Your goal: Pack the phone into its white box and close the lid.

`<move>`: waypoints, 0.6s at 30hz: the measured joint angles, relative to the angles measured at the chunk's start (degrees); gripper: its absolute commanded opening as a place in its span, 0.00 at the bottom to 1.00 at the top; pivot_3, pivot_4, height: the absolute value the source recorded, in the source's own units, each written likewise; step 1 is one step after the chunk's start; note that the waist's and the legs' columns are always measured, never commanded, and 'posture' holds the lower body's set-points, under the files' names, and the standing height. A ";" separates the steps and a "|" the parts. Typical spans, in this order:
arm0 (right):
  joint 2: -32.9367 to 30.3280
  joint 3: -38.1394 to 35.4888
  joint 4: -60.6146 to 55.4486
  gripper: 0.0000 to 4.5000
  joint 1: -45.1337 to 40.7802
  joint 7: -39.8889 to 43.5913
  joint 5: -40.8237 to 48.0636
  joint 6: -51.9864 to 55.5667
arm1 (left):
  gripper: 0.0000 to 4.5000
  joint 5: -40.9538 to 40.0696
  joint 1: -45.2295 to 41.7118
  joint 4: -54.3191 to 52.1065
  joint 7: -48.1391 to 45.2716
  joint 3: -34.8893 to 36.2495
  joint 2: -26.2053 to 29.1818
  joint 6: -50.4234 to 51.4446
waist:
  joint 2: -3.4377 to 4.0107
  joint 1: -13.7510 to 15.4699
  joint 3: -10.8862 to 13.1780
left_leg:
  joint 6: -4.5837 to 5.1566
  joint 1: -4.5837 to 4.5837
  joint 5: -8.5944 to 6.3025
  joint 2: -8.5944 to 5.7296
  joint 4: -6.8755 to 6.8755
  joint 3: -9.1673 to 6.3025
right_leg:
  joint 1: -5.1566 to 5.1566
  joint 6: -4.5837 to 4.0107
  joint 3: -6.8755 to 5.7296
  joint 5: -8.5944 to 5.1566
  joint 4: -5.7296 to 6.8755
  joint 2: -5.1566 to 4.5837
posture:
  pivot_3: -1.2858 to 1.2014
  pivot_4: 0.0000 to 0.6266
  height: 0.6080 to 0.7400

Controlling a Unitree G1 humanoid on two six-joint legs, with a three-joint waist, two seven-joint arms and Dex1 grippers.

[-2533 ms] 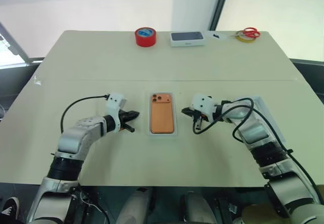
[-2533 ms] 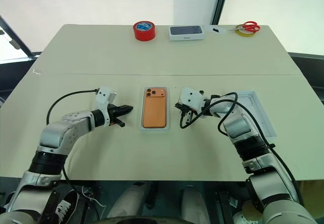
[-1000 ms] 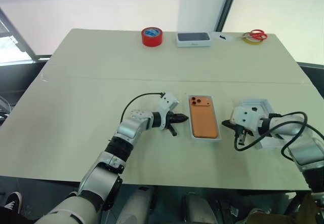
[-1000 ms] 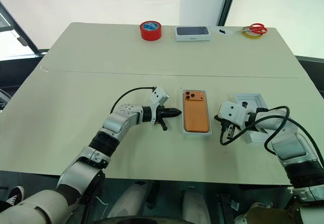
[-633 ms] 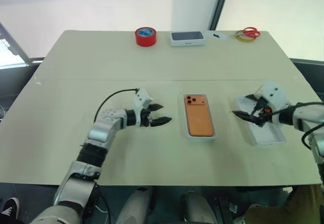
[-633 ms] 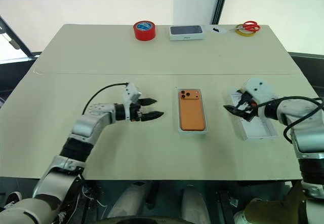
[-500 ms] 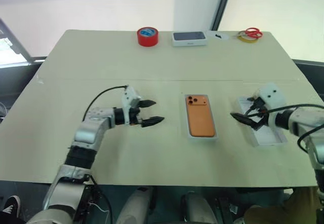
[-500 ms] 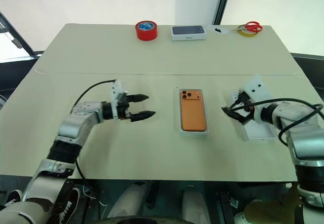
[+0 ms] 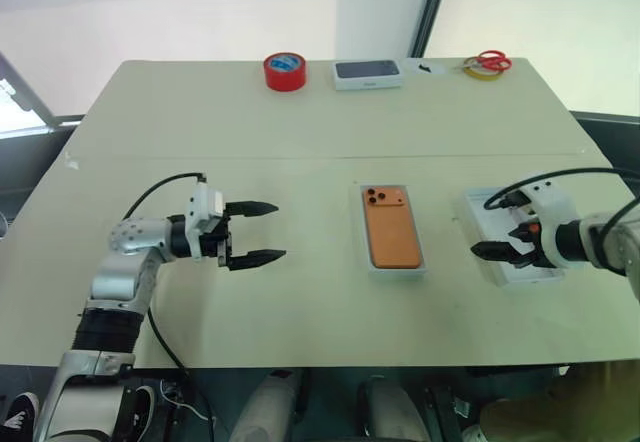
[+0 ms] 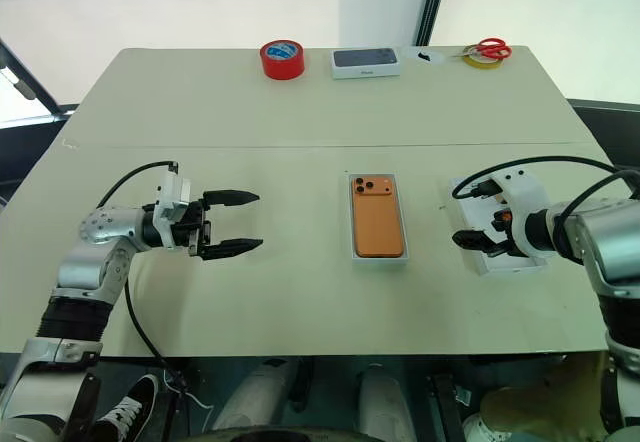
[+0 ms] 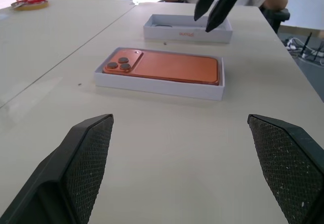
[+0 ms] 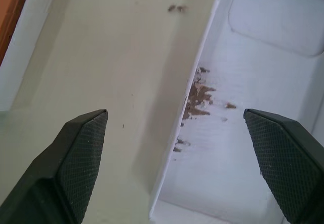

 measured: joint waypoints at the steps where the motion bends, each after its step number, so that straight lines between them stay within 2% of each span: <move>1: 0.19 0.58 1.73 1.00 -2.21 -0.05 1.04 1.04 | 0.99 -0.02 0.11 -0.52 -0.20 -0.01 0.08 -0.09 | 0.00 -0.18 0.00 | 0.00 -0.11 0.01 0.00 0.01 -0.01 | -0.12 0.01 -0.01 0.01 0.03 0.00 | 0.52 0.24 1.00; 8: 0.34 8.13 7.42 1.00 -5.72 -1.72 2.31 1.58 | 0.99 -0.60 2.07 -3.65 0.50 0.13 0.51 -0.62 | 0.00 -0.39 0.00 | 0.01 -0.19 0.01 -0.01 0.01 0.02 | -0.22 0.23 0.02 0.13 0.06 0.00 | 0.52 0.24 1.00; 12: 0.49 9.18 8.73 1.00 -5.98 -2.41 2.25 0.32 | 0.99 -1.43 3.98 -6.72 2.12 0.17 0.52 -0.34 | 0.00 -0.43 0.00 | 0.01 -0.14 0.01 -0.01 0.06 0.02 | -0.20 0.22 0.03 0.14 0.15 0.01 | 0.52 0.24 1.00; 15: 1.45 9.18 10.46 0.82 -6.69 -3.18 1.83 -0.10 | 1.00 -1.64 4.57 -7.75 3.31 0.18 0.52 0.16 | -0.01 -0.44 -0.01 | 0.01 -0.10 0.02 -0.01 0.12 0.02 | -0.17 0.15 0.03 0.15 0.24 0.03 | 0.52 0.24 1.00; 17: 1.93 9.24 10.80 0.57 -6.65 -3.84 1.53 -0.92 | 1.00 -1.80 4.92 -8.36 4.15 0.18 0.54 0.32 | -0.01 -0.45 -0.01 | 0.00 -0.09 0.02 0.00 0.13 0.02 | -0.17 0.13 0.04 0.16 0.28 0.04 | 0.52 0.24 1.00; 18: 2.05 9.27 10.87 0.48 -6.60 -4.07 1.43 -1.21 | 1.00 -1.81 5.04 -8.61 4.42 0.18 0.54 0.36 | -0.01 -0.47 -0.01 | 0.00 -0.09 0.02 0.00 0.13 0.02 | -0.18 0.13 0.04 0.16 0.28 0.04 | 0.52 0.24 1.00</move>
